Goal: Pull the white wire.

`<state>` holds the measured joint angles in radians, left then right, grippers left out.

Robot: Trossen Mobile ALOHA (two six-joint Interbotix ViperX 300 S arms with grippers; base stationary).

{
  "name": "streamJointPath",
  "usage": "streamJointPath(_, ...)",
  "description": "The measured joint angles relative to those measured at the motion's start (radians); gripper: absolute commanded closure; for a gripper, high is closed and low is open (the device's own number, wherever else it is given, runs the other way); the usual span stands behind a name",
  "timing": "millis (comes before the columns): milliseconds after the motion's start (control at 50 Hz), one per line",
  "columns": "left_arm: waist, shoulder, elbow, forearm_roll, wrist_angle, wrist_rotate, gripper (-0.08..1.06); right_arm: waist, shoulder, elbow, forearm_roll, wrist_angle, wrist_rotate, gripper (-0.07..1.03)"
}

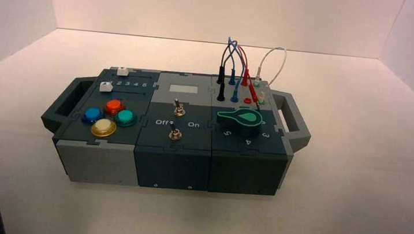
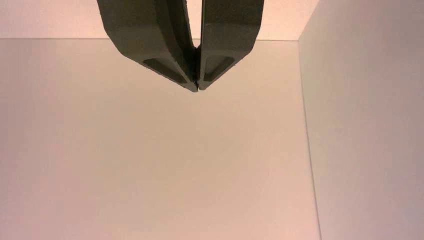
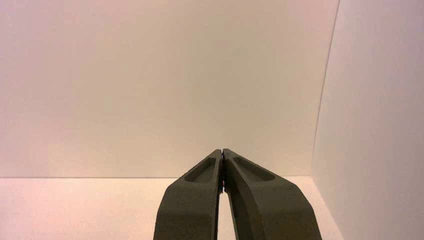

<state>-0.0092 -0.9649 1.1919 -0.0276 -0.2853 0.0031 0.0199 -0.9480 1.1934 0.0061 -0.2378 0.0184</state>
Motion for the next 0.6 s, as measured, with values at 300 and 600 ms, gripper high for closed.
streamJointPath(300,-0.002,0.000,0.000,0.000,0.005,0.000,1.00,0.000,0.000,0.000,0.000,0.005,0.000,0.98)
streamJointPath(600,-0.052,0.026,-0.038,-0.002,0.218,0.000,1.00,0.043,0.031,-0.040,0.000,0.178,0.002,0.98)
